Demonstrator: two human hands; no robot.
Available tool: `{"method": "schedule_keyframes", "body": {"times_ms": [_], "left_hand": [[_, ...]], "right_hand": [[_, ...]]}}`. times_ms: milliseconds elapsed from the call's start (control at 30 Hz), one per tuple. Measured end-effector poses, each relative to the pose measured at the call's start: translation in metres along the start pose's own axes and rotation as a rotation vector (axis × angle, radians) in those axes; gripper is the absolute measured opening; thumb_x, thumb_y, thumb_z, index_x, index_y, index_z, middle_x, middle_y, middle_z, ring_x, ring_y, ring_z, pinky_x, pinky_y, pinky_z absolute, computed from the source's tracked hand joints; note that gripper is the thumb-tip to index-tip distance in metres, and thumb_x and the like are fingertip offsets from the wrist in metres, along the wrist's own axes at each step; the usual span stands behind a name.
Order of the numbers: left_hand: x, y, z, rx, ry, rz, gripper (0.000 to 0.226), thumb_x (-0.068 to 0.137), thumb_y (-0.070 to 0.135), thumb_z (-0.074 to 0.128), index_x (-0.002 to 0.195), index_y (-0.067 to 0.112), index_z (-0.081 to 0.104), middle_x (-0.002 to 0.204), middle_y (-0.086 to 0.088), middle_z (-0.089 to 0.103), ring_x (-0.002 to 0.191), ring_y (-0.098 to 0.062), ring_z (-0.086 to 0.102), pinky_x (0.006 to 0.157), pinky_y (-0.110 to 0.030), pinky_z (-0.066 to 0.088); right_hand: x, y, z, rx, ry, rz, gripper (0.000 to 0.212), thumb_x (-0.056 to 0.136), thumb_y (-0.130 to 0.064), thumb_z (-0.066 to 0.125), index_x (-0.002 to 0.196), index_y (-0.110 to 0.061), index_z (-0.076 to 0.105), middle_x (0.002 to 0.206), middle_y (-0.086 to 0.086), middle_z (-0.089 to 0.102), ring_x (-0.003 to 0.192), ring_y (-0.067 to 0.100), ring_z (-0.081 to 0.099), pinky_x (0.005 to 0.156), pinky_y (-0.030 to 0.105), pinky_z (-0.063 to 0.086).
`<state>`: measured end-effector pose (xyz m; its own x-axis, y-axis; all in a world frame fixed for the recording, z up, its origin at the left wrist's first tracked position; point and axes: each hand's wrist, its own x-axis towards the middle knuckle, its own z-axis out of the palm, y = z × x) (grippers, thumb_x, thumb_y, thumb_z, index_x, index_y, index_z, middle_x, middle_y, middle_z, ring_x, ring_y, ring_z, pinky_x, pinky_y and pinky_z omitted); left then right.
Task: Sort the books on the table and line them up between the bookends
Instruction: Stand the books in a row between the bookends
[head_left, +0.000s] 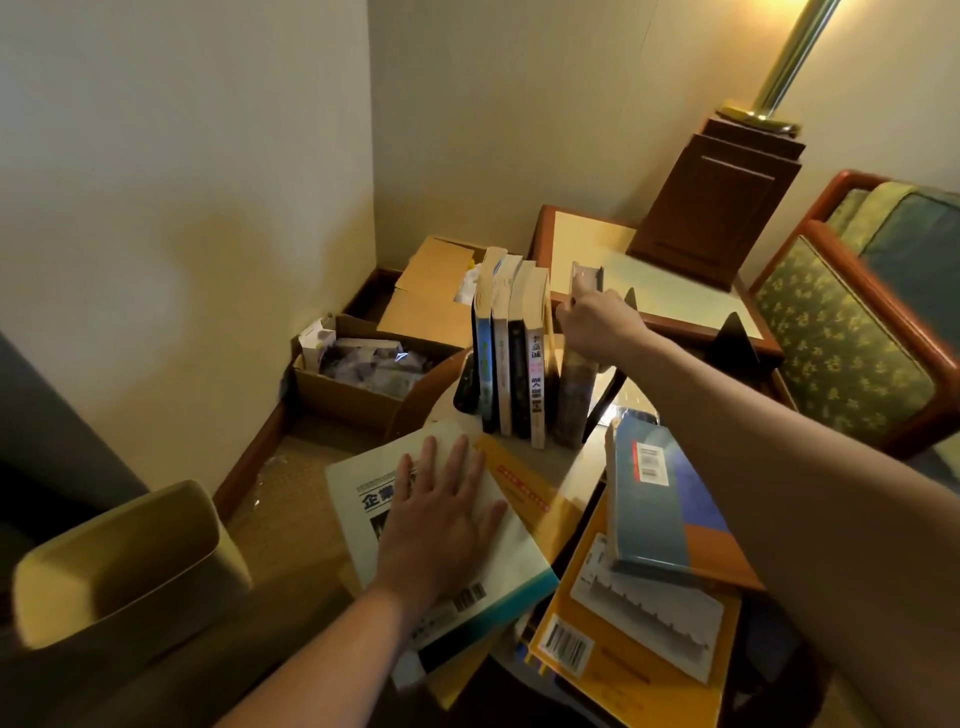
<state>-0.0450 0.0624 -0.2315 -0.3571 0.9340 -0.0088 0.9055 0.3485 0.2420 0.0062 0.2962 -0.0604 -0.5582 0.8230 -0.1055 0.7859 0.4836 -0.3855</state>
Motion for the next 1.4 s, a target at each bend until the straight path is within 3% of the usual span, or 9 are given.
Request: {"method": "schedule_keyframes", "body": {"times_ms": [100,200,300,667,1000,1133,1200,1300,1400], "left_hand": [[0.000,-0.001,0.002,0.012,-0.004,-0.003,0.073,0.097,0.070,0.000,0.158,0.031,-0.012,0.166,0.003,-0.017,0.152,-0.027,-0.022,0.124,-0.053,-0.005],[0.000,0.001,0.004,0.034,-0.002,-0.006,0.073,0.097,0.068,0.000,0.157,0.029,-0.013,0.166,0.002,-0.017,0.152,-0.029,-0.021,0.124,-0.054,-0.003],[-0.001,0.002,0.005,0.033,0.007,-0.007,0.076,0.096,0.068,0.001,0.158,0.027,-0.012,0.167,0.001,-0.015,0.153,-0.030,-0.017,0.125,-0.055,0.001],[-0.001,0.002,0.005,0.030,0.010,-0.017,0.072,0.098,0.067,-0.001,0.158,0.028,-0.010,0.167,0.002,-0.014,0.152,-0.030,-0.019,0.125,-0.054,0.001],[-0.001,0.000,-0.002,-0.025,-0.037,-0.035,0.074,0.097,0.070,0.004,0.159,0.032,-0.006,0.166,0.007,-0.019,0.151,-0.025,-0.024,0.124,-0.050,-0.008],[0.000,-0.001,-0.001,-0.032,-0.081,-0.064,0.073,0.096,0.071,0.005,0.156,0.036,-0.015,0.162,0.010,-0.028,0.148,-0.022,-0.031,0.123,-0.048,-0.013],[0.001,-0.002,-0.002,-0.045,-0.084,-0.064,0.071,0.097,0.069,0.005,0.157,0.035,-0.015,0.163,0.010,-0.026,0.149,-0.021,-0.029,0.123,-0.048,-0.014],[-0.002,0.002,-0.003,-0.099,-0.078,-0.071,0.069,0.100,0.065,0.006,0.159,0.031,-0.008,0.166,0.009,-0.017,0.151,-0.018,-0.024,0.124,-0.046,-0.012],[-0.005,0.011,-0.004,-0.105,-0.070,-0.088,0.071,0.099,0.063,0.007,0.160,0.028,0.002,0.168,0.005,-0.007,0.153,-0.022,-0.017,0.125,-0.049,-0.009]], "right_hand": [[0.000,-0.009,0.009,0.074,-0.082,-0.022,0.058,0.107,-0.045,0.030,0.157,-0.021,0.014,0.125,0.014,0.055,0.096,0.026,0.062,0.082,0.044,0.057],[0.002,-0.018,0.023,0.020,-0.092,-0.073,0.062,0.105,-0.051,0.023,0.160,-0.024,0.008,0.142,0.022,0.051,0.121,0.037,0.056,0.102,0.054,0.047],[0.008,-0.021,0.036,-0.040,-0.102,-0.104,0.063,0.105,-0.052,0.019,0.160,-0.026,0.005,0.157,0.021,0.033,0.134,0.041,0.044,0.107,0.055,0.040],[-0.009,-0.015,0.034,0.089,-0.074,-0.133,0.059,0.108,-0.045,0.026,0.161,-0.023,0.010,0.155,0.017,0.040,0.142,0.036,0.036,0.115,0.050,0.033],[-0.080,0.020,0.020,0.133,0.008,-0.325,0.064,0.104,-0.046,0.042,0.160,-0.032,0.015,0.162,0.000,0.030,0.142,0.025,0.038,0.103,0.041,0.045],[-0.120,0.050,0.017,0.123,0.001,-0.396,0.061,0.104,-0.043,0.043,0.158,-0.039,0.015,0.159,0.001,0.036,0.133,0.018,0.046,0.085,0.020,0.048],[-0.140,0.070,0.014,0.096,0.031,-0.377,0.061,0.103,-0.043,0.045,0.158,-0.036,0.018,0.159,0.000,0.035,0.136,0.017,0.044,0.091,0.020,0.043],[-0.168,0.104,0.011,0.052,0.071,-0.268,0.063,0.102,-0.044,0.046,0.157,-0.032,0.020,0.162,-0.001,0.031,0.147,0.021,0.031,0.111,0.035,0.035],[-0.192,0.136,0.009,0.064,0.094,-0.122,0.065,0.101,-0.045,0.046,0.158,-0.030,0.020,0.163,-0.001,0.028,0.149,0.021,0.026,0.117,0.037,0.029]]}}
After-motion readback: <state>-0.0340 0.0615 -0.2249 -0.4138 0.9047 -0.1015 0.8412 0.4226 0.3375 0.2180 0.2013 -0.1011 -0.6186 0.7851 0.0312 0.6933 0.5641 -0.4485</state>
